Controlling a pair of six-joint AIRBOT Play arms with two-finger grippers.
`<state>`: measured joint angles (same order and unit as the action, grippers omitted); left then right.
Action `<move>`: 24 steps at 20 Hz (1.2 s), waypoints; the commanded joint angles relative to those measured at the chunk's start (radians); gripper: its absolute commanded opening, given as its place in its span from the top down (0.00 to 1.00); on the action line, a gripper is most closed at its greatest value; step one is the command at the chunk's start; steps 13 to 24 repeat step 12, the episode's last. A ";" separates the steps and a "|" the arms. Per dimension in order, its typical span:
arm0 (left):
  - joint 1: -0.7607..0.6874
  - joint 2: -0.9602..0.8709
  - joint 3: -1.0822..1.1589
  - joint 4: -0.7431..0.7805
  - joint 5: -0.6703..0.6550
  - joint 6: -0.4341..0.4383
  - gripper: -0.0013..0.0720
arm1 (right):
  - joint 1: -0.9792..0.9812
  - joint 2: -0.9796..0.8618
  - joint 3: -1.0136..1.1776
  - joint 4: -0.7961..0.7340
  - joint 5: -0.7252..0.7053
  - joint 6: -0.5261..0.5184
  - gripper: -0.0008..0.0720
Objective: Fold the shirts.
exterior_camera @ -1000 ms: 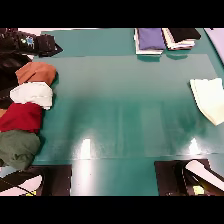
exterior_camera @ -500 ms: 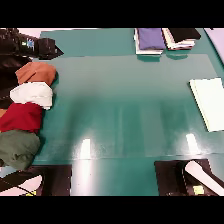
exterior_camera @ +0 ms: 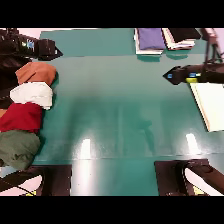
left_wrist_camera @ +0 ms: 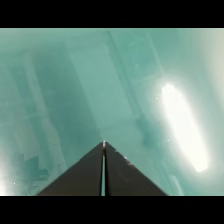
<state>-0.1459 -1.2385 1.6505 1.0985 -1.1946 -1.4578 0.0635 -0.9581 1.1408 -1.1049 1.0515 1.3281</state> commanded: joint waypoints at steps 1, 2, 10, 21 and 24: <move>0.000 -0.001 0.000 0.000 0.003 0.000 0.95 | 0.165 0.002 -0.002 -0.023 -0.047 -0.001 0.93; 0.000 -0.001 0.000 0.000 0.010 0.000 0.95 | 0.179 0.002 -0.002 -0.024 -0.046 -0.001 0.97; 0.000 -0.001 0.000 0.000 0.073 0.000 0.95 | 0.188 0.002 -0.002 -0.021 -0.030 -0.001 0.97; 0.000 -0.001 0.000 0.000 0.095 0.000 0.95 | 0.188 0.002 -0.002 -0.021 -0.030 -0.001 0.97; 0.000 -0.001 0.000 0.000 0.095 0.000 0.95 | 0.188 0.002 -0.002 -0.021 -0.030 -0.001 0.97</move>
